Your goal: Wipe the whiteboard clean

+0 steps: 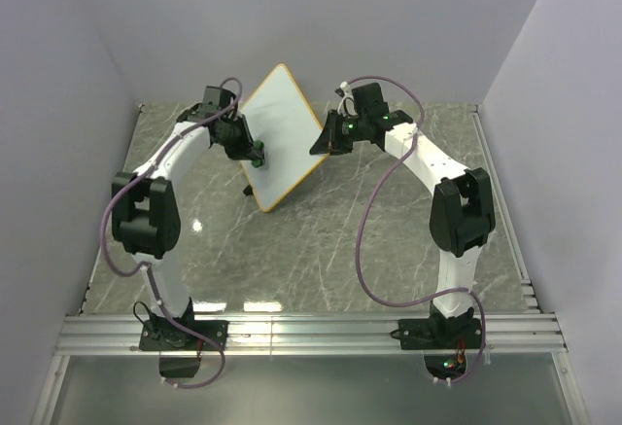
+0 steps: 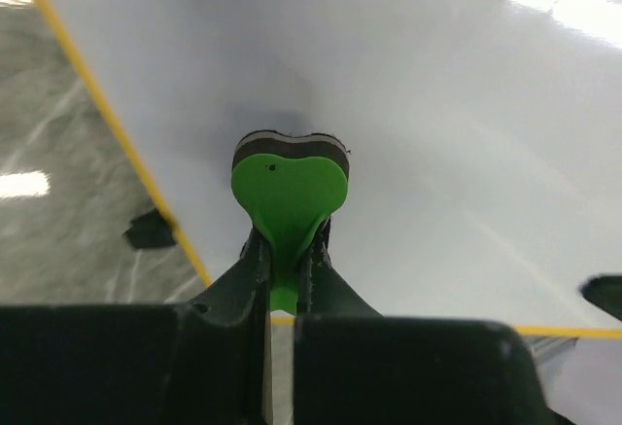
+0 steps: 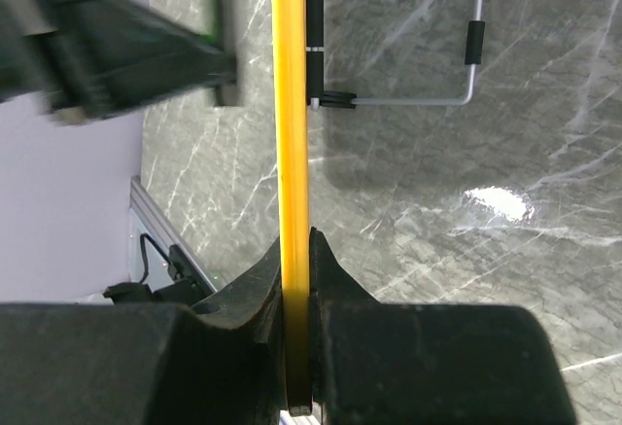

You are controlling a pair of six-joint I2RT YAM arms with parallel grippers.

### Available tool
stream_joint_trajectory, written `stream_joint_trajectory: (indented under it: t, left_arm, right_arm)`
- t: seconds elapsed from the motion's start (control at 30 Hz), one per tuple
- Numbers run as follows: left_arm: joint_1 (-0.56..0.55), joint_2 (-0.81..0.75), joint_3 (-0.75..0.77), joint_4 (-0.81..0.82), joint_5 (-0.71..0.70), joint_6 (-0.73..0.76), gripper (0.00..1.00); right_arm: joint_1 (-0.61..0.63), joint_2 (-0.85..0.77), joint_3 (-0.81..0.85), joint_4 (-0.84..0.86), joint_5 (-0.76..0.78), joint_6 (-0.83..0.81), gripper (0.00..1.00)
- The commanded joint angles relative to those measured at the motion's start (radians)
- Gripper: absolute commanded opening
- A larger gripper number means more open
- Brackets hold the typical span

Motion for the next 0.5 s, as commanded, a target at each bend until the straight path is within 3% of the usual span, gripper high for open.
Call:
stream_joint_trajectory:
  t: [0.0, 0.13, 0.3, 0.4, 0.47]
  left_arm:
    - [0.047, -0.112, 0.02, -0.118, -0.154, 0.001, 0.0]
    - [0.104, -0.206, -0.129, -0.123, -0.249, 0.01, 0.0]
    - [0.187, -0.312, -0.298, -0.148, -0.371, -0.011, 0.09]
    - [0.23, -0.345, -0.359, -0.168, -0.411, -0.016, 0.16]
    - [0.241, -0.349, -0.395, -0.174, -0.418, -0.013, 0.25]
  right_arm:
    - [0.036, -0.009, 0.005, -0.107, 0.026, -0.094, 0.0]
    - [0.037, -0.02, 0.003, -0.098, 0.029, -0.082, 0.02]
    - [0.037, -0.025, 0.011, -0.093, 0.043, -0.069, 0.25]
    - [0.037, -0.042, 0.008, -0.083, 0.056, -0.06, 0.47]
    - [0.037, -0.057, 0.006, -0.082, 0.075, -0.06, 0.54]
